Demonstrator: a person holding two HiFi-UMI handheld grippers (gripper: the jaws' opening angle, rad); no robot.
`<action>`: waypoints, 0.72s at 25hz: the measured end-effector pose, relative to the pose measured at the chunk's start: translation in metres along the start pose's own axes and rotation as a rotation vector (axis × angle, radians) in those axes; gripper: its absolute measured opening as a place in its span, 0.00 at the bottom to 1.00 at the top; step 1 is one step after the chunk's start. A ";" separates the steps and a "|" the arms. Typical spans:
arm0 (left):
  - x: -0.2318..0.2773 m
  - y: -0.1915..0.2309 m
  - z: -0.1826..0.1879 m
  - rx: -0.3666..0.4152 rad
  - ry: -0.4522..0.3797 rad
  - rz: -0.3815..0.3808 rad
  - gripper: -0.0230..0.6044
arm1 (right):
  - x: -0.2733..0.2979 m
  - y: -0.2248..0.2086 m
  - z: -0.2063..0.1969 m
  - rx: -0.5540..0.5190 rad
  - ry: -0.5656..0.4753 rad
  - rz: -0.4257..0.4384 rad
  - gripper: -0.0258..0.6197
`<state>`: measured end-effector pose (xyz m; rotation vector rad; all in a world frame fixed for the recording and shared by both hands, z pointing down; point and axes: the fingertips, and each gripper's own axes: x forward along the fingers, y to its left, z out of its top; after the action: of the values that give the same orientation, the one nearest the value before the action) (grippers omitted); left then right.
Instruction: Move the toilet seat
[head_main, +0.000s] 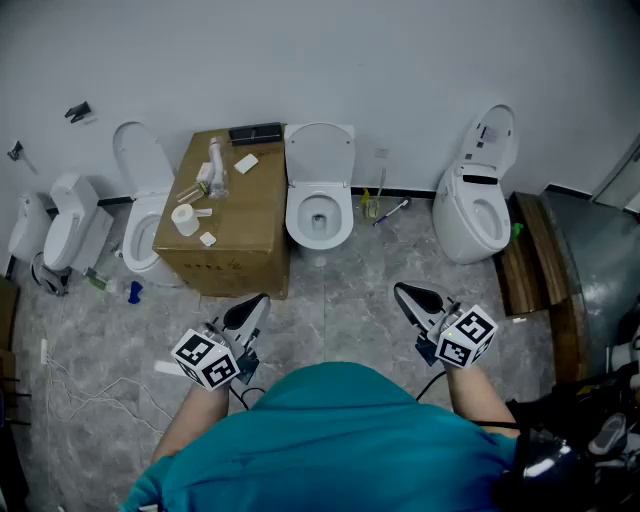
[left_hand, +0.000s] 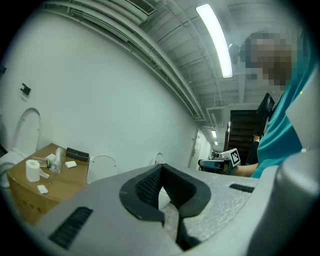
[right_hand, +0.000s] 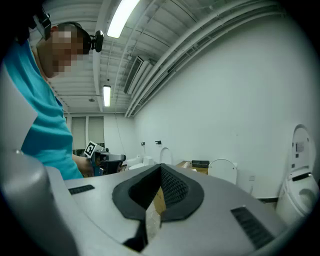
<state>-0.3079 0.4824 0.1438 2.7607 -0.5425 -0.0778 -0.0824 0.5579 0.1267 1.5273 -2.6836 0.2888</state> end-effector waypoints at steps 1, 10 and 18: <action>0.000 -0.001 0.000 0.001 0.002 -0.002 0.04 | 0.000 0.000 0.000 -0.001 0.000 -0.001 0.04; 0.005 -0.004 -0.001 0.005 0.010 -0.010 0.04 | -0.003 -0.001 0.002 -0.011 -0.007 0.002 0.04; 0.024 -0.016 0.001 0.016 0.012 -0.019 0.04 | -0.022 -0.013 0.011 0.028 -0.041 0.011 0.04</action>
<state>-0.2798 0.4873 0.1375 2.7804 -0.5168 -0.0618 -0.0594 0.5680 0.1152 1.5432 -2.7318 0.3003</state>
